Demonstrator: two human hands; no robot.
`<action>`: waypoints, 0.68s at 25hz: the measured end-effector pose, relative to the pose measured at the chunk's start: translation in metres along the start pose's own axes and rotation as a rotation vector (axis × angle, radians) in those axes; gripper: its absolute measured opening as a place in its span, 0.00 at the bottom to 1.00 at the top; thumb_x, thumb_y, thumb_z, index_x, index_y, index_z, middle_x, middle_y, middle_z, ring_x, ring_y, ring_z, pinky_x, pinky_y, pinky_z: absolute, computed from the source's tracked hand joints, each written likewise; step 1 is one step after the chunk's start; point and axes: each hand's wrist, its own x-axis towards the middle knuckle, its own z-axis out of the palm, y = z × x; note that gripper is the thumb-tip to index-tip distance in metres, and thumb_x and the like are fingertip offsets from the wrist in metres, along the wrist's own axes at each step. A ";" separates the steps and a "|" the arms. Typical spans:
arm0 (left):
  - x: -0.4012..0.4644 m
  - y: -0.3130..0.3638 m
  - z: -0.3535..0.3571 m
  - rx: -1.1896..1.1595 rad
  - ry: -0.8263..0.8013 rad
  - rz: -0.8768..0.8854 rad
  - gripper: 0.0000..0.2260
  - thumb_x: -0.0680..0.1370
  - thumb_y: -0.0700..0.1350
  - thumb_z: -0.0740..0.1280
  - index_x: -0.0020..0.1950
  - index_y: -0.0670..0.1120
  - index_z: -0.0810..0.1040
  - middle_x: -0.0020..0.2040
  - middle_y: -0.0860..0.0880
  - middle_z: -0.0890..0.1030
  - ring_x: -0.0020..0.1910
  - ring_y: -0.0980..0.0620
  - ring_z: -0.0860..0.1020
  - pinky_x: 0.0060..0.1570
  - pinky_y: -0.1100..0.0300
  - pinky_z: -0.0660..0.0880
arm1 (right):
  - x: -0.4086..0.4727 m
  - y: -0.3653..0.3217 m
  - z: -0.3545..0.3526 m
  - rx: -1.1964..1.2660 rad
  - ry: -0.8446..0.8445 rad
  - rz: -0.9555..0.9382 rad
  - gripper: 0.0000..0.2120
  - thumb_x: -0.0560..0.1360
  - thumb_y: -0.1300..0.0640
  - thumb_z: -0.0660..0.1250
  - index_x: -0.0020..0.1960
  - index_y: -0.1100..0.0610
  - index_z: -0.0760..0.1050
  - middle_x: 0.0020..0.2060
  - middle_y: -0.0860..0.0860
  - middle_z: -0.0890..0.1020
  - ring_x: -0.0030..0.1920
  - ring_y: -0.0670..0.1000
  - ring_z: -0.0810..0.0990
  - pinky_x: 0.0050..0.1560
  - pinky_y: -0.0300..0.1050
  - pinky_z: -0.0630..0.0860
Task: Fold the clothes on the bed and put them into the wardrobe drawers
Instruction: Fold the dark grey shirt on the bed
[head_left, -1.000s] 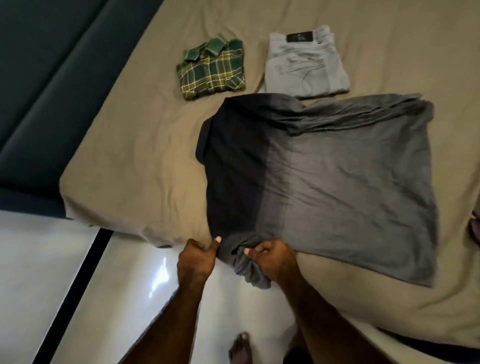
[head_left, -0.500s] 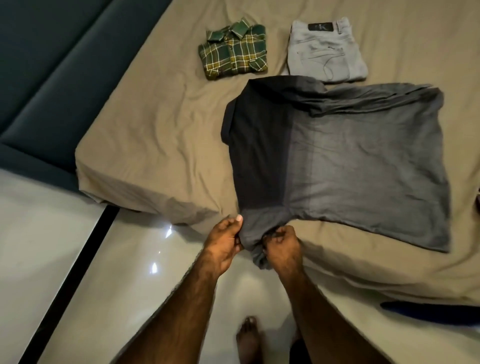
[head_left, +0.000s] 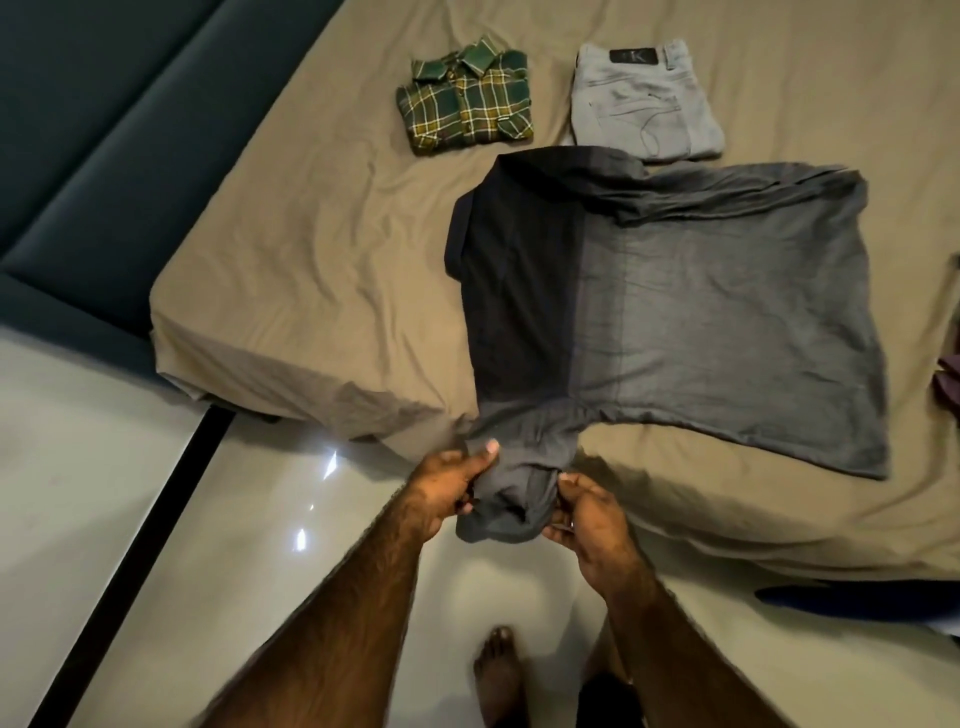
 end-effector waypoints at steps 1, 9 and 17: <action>-0.004 -0.005 0.000 0.067 -0.096 -0.010 0.10 0.78 0.51 0.76 0.52 0.46 0.85 0.42 0.51 0.86 0.38 0.53 0.82 0.41 0.59 0.75 | -0.001 -0.003 0.004 -0.038 -0.012 -0.034 0.12 0.85 0.49 0.65 0.51 0.55 0.83 0.46 0.55 0.88 0.43 0.54 0.86 0.50 0.53 0.81; -0.006 -0.016 -0.008 0.015 -0.211 0.129 0.10 0.78 0.49 0.76 0.54 0.43 0.84 0.46 0.46 0.85 0.42 0.52 0.79 0.43 0.59 0.77 | -0.005 -0.023 -0.005 0.041 -0.071 -0.165 0.14 0.84 0.52 0.65 0.61 0.60 0.82 0.52 0.57 0.88 0.54 0.62 0.87 0.50 0.55 0.84; -0.034 -0.001 0.005 -0.232 -0.151 0.116 0.16 0.85 0.55 0.65 0.67 0.47 0.81 0.63 0.44 0.85 0.63 0.46 0.83 0.61 0.51 0.81 | -0.026 -0.042 -0.014 0.102 -0.157 -0.112 0.17 0.84 0.52 0.65 0.66 0.63 0.80 0.59 0.61 0.86 0.61 0.62 0.85 0.57 0.55 0.82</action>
